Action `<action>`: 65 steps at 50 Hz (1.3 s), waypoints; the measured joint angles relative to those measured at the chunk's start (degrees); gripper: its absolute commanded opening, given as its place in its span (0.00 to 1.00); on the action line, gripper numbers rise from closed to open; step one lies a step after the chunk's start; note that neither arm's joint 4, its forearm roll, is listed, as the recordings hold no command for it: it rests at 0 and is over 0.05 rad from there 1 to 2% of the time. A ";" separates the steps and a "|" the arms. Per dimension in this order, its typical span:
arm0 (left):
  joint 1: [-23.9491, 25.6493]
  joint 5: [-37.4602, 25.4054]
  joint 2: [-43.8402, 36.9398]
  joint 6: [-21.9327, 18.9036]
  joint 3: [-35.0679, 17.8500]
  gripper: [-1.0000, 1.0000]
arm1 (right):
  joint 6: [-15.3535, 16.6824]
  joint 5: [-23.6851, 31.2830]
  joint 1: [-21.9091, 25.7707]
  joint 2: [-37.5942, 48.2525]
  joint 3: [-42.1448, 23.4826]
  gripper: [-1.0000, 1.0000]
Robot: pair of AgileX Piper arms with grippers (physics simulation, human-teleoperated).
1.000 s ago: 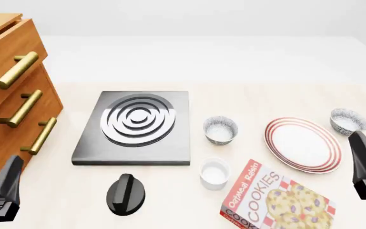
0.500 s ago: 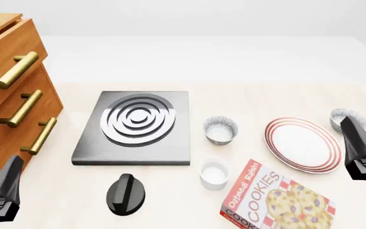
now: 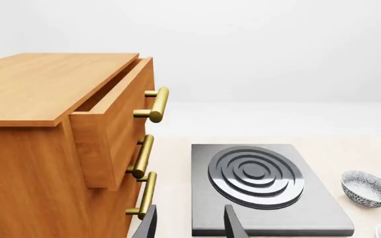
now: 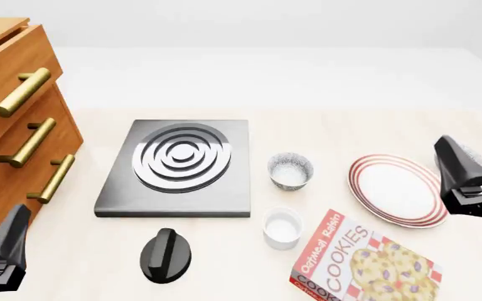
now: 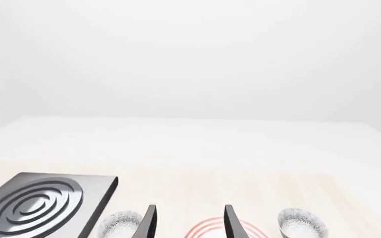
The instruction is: Pick the akita bowl next to the plate and place it on the plate.
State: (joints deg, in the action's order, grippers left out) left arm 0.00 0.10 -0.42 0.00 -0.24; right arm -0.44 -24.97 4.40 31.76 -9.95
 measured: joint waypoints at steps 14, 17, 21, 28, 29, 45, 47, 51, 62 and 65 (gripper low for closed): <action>0.00 0.00 0.00 0.00 0.00 1.00 | 0.07 -3.88 -0.11 5.38 -1.53 1.00; 0.00 0.00 0.00 0.00 0.00 1.00 | 0.10 -4.75 -0.15 6.53 -1.75 1.00; 0.00 0.00 0.00 0.00 0.00 1.00 | 0.16 -5.81 -0.18 7.94 -2.00 1.00; 0.00 0.00 0.00 0.00 0.00 1.00 | 0.27 -7.68 -0.39 10.47 -2.44 1.00; 0.00 0.00 0.00 0.00 0.00 1.00 | 0.28 -7.93 -0.43 10.82 -2.51 1.00; 0.00 0.00 0.00 0.00 0.00 1.00 | 0.48 -11.17 -1.16 16.30 -4.40 1.00; 0.00 0.00 0.00 0.00 0.00 1.00 | 0.54 -11.63 -1.21 17.06 -4.62 1.00; 0.00 0.00 0.00 0.00 0.00 1.00 | 0.68 -12.68 -1.34 18.76 -5.09 1.00; 0.00 0.00 0.00 0.00 0.00 1.00 | 1.07 -15.10 -1.68 23.10 -6.55 1.00; 0.00 0.00 0.00 0.00 0.00 1.00 | 1.14 -15.49 -1.75 24.01 -7.01 1.00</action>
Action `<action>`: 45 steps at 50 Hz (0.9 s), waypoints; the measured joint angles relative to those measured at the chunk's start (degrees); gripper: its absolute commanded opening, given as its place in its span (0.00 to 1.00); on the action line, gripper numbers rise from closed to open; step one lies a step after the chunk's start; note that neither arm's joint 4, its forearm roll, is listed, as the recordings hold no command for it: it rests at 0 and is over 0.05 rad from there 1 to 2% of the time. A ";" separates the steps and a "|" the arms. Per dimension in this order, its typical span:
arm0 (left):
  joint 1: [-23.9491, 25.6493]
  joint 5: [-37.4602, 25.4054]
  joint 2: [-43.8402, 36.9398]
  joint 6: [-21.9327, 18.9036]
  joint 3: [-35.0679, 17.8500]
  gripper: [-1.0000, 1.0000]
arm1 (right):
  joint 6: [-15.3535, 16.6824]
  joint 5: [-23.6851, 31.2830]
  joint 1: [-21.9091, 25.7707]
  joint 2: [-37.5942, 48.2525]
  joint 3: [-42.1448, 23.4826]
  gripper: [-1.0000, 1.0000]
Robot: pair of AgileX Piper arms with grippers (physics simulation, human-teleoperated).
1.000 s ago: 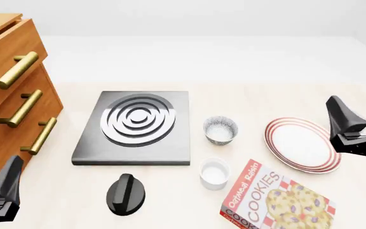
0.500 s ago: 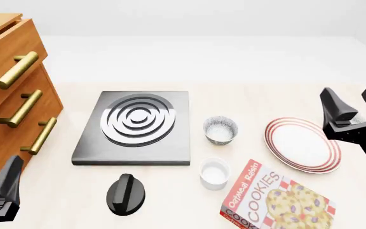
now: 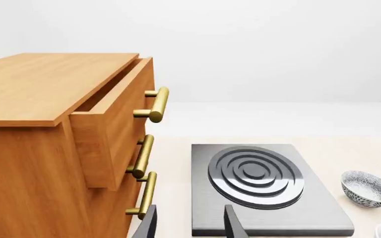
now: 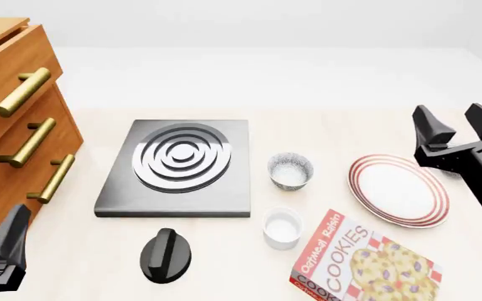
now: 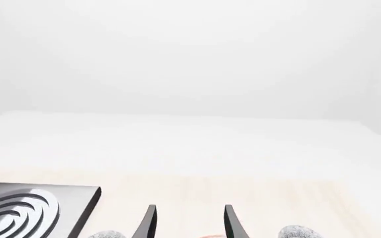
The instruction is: Pick the akita bowl next to the plate and place it on the plate.
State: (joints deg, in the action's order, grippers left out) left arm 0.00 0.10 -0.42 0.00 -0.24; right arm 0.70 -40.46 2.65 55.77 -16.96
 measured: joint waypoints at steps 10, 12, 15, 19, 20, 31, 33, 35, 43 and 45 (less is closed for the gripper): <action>0.00 0.00 0.00 0.00 0.00 1.00 | 0.38 -1.03 0.03 2.99 -1.72 1.00; 0.00 0.00 0.00 0.00 0.00 1.00 | 0.45 -1.19 0.06 3.60 -2.09 1.00; 0.00 0.00 0.00 0.00 0.00 1.00 | 0.55 -1.44 0.11 4.50 -2.62 1.00; 0.00 0.00 0.00 0.00 0.00 1.00 | 0.68 -1.69 0.12 5.61 -3.33 1.00; 0.00 0.00 0.00 0.00 0.00 1.00 | 0.71 -1.74 0.12 5.86 -3.50 1.00; 0.00 0.00 0.00 0.00 0.00 1.00 | 1.03 -2.53 -0.26 8.89 -5.41 1.00; 0.00 0.00 0.00 0.00 0.00 1.00 | 1.05 -2.69 -0.40 9.50 -5.75 1.00; 0.00 0.00 0.00 0.00 0.00 1.00 | 1.06 -2.87 -0.56 10.09 -6.05 1.00; 0.00 0.00 0.00 0.00 0.00 1.00 | 1.13 -3.52 -1.45 12.05 -6.94 1.00; 0.00 0.00 0.00 0.00 0.00 1.00 | 1.14 -3.61 -1.72 12.39 -7.11 1.00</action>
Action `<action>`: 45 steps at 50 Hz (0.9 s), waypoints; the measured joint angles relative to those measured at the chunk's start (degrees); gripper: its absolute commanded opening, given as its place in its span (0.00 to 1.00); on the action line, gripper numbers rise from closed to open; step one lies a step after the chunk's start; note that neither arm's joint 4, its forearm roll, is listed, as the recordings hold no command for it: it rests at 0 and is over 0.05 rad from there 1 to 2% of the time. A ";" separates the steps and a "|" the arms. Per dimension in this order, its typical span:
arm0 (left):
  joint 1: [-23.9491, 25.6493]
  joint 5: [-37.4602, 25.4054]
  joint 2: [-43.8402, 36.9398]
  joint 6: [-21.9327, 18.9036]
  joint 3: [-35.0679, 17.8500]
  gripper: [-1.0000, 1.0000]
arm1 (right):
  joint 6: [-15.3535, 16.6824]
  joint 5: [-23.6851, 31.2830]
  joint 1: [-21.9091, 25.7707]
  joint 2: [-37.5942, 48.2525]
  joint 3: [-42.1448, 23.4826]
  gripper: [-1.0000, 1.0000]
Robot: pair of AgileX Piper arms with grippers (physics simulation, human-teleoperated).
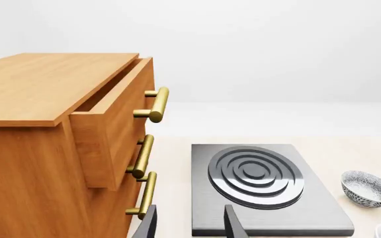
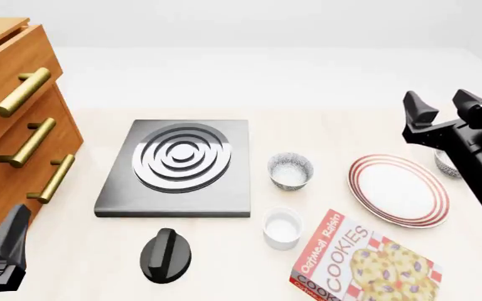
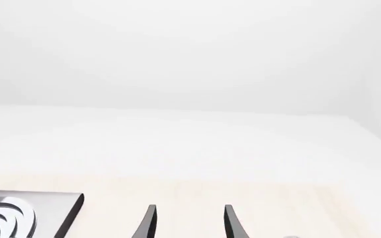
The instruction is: Pick the akita bowl next to the plate and place it on the plate.
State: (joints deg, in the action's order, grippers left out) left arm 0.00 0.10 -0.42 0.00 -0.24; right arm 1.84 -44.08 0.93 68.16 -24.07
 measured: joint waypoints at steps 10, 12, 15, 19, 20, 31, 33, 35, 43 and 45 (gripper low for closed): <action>0.00 0.00 0.00 0.00 0.00 1.00 | -0.16 -0.01 -1.54 0.82 -0.59 1.00; 0.00 0.00 0.00 0.00 0.00 1.00 | -0.22 0.02 -1.90 0.88 -0.66 1.00; 0.00 0.00 0.00 0.00 0.00 1.00 | -0.29 0.03 -2.48 0.97 -0.70 1.00; 0.00 0.00 0.00 0.00 0.00 1.00 | -0.39 0.06 -3.25 1.06 -0.73 1.00; 0.00 0.00 0.00 0.00 0.00 1.00 | -0.42 0.08 -3.45 1.07 -0.74 1.00; 0.00 0.00 0.00 0.00 0.00 1.00 | -0.69 0.41 -5.45 1.03 -0.82 1.00; 0.00 0.00 0.00 0.00 0.00 1.00 | -0.77 0.57 -5.80 0.93 -0.87 1.00; 0.00 0.00 0.00 0.00 0.00 1.00 | -0.85 0.76 -6.16 0.81 -0.93 1.00; 0.00 0.00 0.00 0.00 0.00 1.00 | -1.11 1.45 -7.50 0.34 -1.18 1.00; 0.00 0.00 0.00 0.00 0.00 1.00 | -1.16 1.60 -7.80 0.22 -1.21 1.00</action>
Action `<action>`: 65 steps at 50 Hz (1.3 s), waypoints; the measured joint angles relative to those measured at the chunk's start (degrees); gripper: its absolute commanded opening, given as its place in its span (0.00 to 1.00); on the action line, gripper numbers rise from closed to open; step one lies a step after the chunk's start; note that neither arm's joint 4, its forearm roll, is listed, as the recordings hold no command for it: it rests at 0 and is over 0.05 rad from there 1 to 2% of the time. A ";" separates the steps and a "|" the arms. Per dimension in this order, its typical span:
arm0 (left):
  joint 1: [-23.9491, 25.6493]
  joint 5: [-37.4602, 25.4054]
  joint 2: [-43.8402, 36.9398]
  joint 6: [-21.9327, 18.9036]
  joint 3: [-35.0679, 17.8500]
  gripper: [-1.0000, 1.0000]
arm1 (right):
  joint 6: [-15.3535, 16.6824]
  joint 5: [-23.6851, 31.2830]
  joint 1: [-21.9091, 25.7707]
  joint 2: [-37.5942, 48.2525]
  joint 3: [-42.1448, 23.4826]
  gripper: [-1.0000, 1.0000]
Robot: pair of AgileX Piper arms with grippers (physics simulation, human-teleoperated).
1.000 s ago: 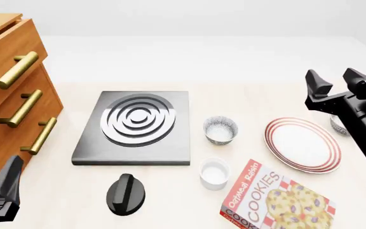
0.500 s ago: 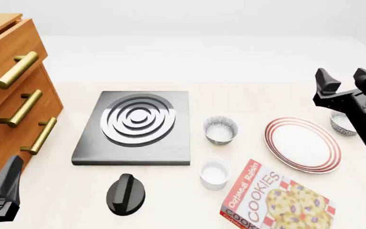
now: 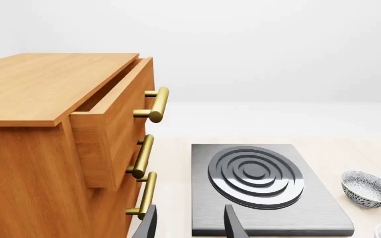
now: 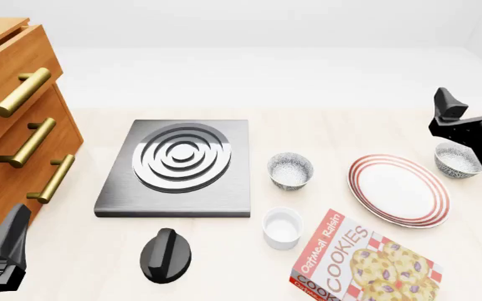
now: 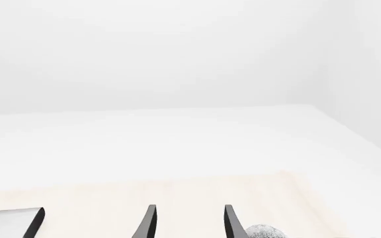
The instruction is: Pick the akita bowl next to the plate and place it on the plate.
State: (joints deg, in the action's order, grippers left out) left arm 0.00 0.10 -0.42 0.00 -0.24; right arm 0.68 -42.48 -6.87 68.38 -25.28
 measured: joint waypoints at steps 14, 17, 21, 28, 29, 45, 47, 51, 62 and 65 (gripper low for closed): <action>0.00 0.00 0.00 0.00 0.00 1.00 | -0.27 0.45 -1.84 -0.64 0.31 1.00; 0.00 0.00 0.00 0.00 0.00 1.00 | -0.34 0.52 -2.27 -0.78 0.43 1.00; 0.00 0.00 0.00 0.00 0.00 1.00 | -0.45 0.66 -2.89 -0.98 0.56 1.00; 0.00 0.00 0.00 0.00 0.00 1.00 | -0.70 1.08 -4.04 -1.47 0.73 1.00; 0.00 0.00 0.00 0.00 0.00 1.00 | -0.73 1.14 -4.19 -1.55 0.76 1.00; 0.00 0.00 0.00 0.00 0.00 1.00 | -1.20 1.99 -6.16 -2.56 1.10 1.00; 0.00 0.00 0.00 0.00 0.00 1.00 | -1.25 2.06 -6.37 -2.66 1.15 1.00; 0.00 0.00 0.00 0.00 0.00 1.00 | -1.38 2.23 -6.78 -2.85 1.23 1.00; 0.00 0.00 0.00 0.00 0.00 1.00 | -1.81 2.72 -8.02 -3.35 1.39 1.00; 0.00 0.00 0.00 0.00 0.00 1.00 | -1.94 2.81 -8.40 -3.41 1.41 1.00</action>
State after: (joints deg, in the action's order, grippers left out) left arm 0.00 0.10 -0.42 0.00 -0.24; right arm -1.26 -39.67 -15.27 64.97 -23.87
